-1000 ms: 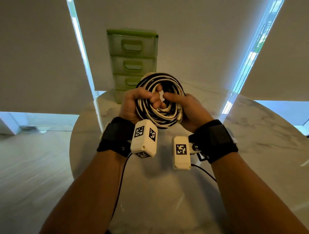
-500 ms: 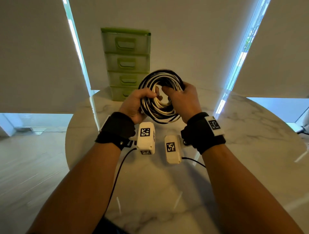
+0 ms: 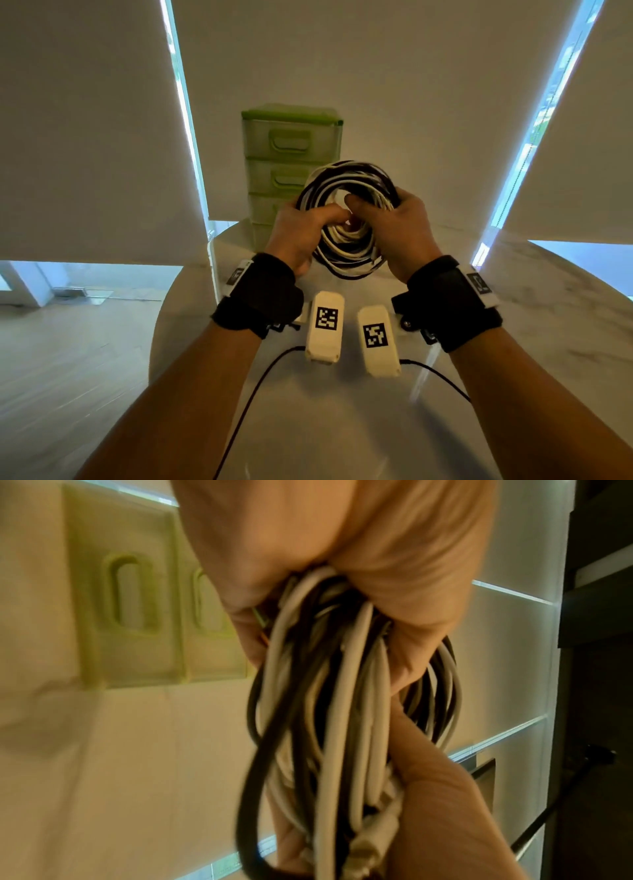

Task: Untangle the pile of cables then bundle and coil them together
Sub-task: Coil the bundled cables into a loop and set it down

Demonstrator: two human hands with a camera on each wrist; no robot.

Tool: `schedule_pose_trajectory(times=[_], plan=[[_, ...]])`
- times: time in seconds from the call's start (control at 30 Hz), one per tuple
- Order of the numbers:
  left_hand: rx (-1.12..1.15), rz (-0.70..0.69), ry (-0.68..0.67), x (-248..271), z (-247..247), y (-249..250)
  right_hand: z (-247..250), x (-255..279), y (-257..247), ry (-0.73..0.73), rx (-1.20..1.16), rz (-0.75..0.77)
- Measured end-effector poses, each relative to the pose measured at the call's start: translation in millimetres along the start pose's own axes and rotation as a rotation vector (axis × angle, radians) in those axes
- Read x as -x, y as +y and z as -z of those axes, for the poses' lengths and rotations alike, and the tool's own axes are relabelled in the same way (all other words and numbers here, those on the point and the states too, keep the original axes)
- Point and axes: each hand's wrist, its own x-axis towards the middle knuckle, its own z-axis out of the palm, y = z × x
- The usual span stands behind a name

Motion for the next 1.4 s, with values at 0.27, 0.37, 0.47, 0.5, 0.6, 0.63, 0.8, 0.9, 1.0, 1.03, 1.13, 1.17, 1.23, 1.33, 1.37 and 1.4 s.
schedule_pose_trajectory(times=[0.27, 0.37, 0.47, 0.5, 0.6, 0.63, 0.8, 0.9, 1.0, 1.03, 1.13, 1.17, 1.23, 1.33, 1.37, 1.4], plan=[[-0.202, -0.016, -0.118, -43, 25, 34, -39, -39, -10, 0.082, -0.055, 0.03], [-0.216, -0.026, -0.105, -36, 42, 42, -61, -34, -7, 0.088, -0.089, 0.007], [-0.289, -0.018, -0.036, -32, 64, 47, -79, -25, 0, 0.021, -0.179, -0.054], [-0.332, -0.026, -0.037, -33, 72, 51, -83, -23, 4, -0.036, -0.213, -0.079], [-0.521, -0.087, -0.082, -42, 93, 69, -96, -21, 13, -0.213, -0.34, -0.157], [-0.597, -0.11, -0.102, -45, 97, 78, -99, -22, 16, -0.24, -0.403, -0.176], [-1.037, -0.246, -0.227, -73, 93, 120, -106, -36, 40, 0.043, -0.782, -0.541], [-1.189, -0.373, -0.322, -88, 80, 131, -112, -40, 60, 0.164, -0.795, -0.765], [-1.207, -0.45, -0.286, -103, 70, 129, -117, -44, 78, 0.142, -0.785, -0.832], [-1.205, -0.441, -0.282, -107, 69, 127, -119, -47, 83, 0.143, -0.769, -0.846], [-1.352, -0.413, -0.305, -117, 70, 115, -126, -58, 99, 0.157, -0.705, -0.887], [-1.42, -0.441, -0.307, -118, 71, 111, -129, -62, 103, 0.157, -0.678, -0.896], [-1.491, -0.488, -0.321, -119, 74, 105, -137, -67, 113, 0.179, -0.655, -0.906], [-1.527, -0.503, -0.319, -120, 77, 98, -148, -71, 120, 0.214, -0.647, -0.902], [-1.538, -0.499, -0.313, -122, 76, 97, -150, -71, 119, 0.227, -0.66, -0.901], [-1.547, -0.494, -0.308, -122, 75, 96, -150, -71, 120, 0.238, -0.664, -0.898]])
